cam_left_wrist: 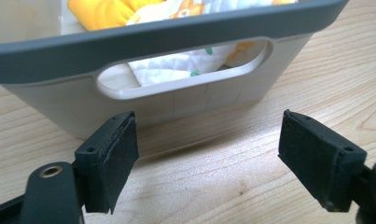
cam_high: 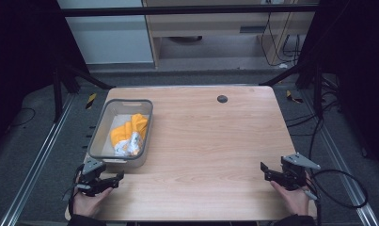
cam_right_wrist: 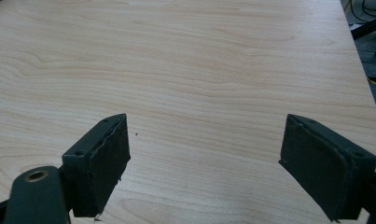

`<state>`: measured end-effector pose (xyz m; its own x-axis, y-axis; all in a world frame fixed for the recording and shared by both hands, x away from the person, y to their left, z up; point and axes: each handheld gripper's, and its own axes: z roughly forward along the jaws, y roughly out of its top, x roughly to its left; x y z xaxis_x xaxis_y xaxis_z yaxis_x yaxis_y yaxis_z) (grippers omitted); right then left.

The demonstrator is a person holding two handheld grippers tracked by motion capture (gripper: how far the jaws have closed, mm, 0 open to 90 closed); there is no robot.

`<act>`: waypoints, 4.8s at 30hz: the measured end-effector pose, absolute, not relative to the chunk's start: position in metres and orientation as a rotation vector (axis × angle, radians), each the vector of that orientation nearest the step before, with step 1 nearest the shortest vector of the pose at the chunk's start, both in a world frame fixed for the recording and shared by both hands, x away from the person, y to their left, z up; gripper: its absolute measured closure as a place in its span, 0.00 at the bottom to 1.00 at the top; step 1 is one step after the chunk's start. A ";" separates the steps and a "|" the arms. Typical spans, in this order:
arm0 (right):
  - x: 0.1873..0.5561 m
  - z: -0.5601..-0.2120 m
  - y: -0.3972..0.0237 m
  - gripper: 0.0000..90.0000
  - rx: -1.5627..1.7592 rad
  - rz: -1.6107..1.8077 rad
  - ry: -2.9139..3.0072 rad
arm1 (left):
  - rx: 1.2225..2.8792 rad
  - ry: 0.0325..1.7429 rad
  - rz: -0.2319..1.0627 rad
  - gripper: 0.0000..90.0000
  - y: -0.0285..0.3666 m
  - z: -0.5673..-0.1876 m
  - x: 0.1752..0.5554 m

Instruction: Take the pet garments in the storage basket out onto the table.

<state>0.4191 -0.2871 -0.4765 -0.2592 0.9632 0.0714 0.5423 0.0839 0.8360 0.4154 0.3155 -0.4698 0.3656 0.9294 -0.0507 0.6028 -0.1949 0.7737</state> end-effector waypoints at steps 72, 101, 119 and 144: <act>0.420 -0.480 -0.270 0.12 1.395 1.009 1.948 | 1.715 1.219 0.651 0.24 0.312 -0.388 0.424; 0.422 -0.481 -0.271 0.12 1.392 0.995 1.960 | 1.750 1.221 0.656 0.24 0.295 -0.366 0.469; 0.422 -0.481 -0.272 0.13 1.400 1.002 1.967 | 1.839 1.255 0.647 0.26 0.284 -0.364 0.496; 0.424 -0.482 -0.272 0.13 1.394 0.989 1.987 | 1.973 1.335 0.575 0.32 0.267 -0.383 0.529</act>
<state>0.4237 -0.2719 -0.4819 -0.3392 0.9407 -0.0021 0.5657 0.2058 0.7985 0.5288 0.2673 -0.3835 0.3774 0.9260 -0.0130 0.6269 -0.2451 0.7395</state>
